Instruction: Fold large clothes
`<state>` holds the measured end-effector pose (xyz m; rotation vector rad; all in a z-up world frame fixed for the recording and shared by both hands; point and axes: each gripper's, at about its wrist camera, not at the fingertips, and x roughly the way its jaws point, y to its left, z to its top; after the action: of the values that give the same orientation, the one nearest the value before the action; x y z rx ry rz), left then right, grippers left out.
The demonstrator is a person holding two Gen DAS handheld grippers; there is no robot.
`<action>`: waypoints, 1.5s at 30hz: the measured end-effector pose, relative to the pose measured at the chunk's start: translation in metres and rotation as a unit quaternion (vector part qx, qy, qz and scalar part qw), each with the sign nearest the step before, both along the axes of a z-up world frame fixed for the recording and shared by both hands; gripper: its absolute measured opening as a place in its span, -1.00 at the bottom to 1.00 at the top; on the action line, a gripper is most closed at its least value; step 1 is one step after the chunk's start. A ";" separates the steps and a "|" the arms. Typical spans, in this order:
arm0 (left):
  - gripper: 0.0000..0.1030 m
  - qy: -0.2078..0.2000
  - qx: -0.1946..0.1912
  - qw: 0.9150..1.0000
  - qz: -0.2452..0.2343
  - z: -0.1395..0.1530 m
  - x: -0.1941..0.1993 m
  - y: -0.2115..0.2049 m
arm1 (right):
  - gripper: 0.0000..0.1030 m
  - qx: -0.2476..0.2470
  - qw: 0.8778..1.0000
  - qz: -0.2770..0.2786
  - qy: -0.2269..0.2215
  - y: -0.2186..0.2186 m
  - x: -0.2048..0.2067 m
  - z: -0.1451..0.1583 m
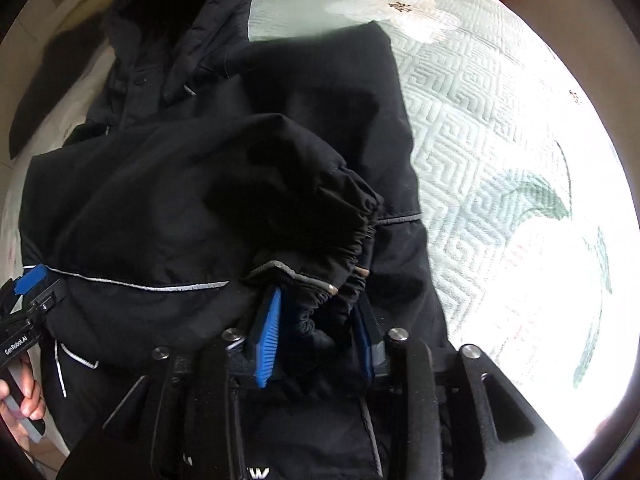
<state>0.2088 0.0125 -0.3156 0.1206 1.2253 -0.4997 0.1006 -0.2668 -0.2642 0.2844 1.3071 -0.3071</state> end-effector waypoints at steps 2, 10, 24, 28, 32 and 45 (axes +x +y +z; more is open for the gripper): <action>0.56 0.012 -0.046 0.999 0.009 0.022 0.004 0.013 | 0.10 -0.004 1.000 0.006 -0.022 -0.003 -0.007 0.028; 0.56 -0.012 -0.034 0.999 0.032 0.042 0.052 0.013 | 0.28 -0.043 0.995 0.051 -0.070 0.027 0.043 0.070; 0.56 -0.008 0.051 0.997 0.063 -0.011 0.078 0.003 | -0.05 -0.013 0.994 0.111 0.004 0.030 0.096 -0.022; 0.56 -0.028 0.035 0.998 0.049 0.028 0.044 0.006 | 0.17 -0.021 0.990 0.134 -0.038 0.035 0.059 0.040; 0.57 -0.030 0.018 0.999 0.041 0.049 0.002 0.019 | 0.31 -0.036 0.986 0.154 -0.043 0.048 0.023 0.065; 0.56 -0.035 0.055 0.998 -0.010 -0.022 -0.018 0.029 | -0.06 -0.075 0.991 0.114 0.004 0.047 0.002 -0.006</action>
<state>0.1905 0.0413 -0.3379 0.2426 1.1846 -0.4429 0.1022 -0.2196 -0.2704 0.0053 1.3034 -0.2111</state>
